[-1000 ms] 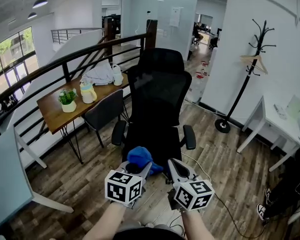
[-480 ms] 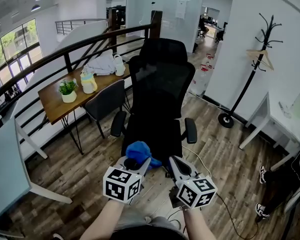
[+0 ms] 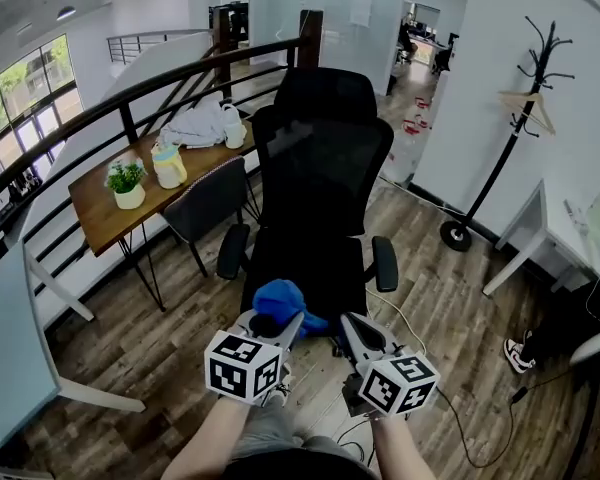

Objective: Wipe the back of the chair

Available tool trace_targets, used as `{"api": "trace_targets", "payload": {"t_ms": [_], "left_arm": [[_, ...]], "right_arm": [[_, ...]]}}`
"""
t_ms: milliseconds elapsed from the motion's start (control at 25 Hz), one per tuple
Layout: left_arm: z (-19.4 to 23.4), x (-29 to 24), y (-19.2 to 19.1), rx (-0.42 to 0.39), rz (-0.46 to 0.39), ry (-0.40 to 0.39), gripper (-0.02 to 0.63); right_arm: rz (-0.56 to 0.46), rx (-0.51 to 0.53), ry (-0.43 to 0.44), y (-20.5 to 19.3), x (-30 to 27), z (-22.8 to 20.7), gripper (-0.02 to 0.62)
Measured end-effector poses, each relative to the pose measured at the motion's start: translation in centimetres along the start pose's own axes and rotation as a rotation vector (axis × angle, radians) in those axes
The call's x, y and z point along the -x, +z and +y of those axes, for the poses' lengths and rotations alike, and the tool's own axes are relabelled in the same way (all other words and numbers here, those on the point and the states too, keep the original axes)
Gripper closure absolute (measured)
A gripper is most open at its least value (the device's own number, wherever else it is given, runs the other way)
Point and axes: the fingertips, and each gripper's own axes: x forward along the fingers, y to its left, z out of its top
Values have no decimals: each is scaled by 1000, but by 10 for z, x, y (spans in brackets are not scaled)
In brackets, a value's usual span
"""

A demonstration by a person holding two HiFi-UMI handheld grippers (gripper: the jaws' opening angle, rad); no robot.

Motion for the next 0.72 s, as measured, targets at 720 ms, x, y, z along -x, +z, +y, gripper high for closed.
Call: {"api": "trace_targets", "payload": {"t_ms": [720], "left_arm": [[166, -158, 120, -40, -42, -44, 483]], "right_arm": [[-54, 47, -45, 100, -220, -88, 565]]}}
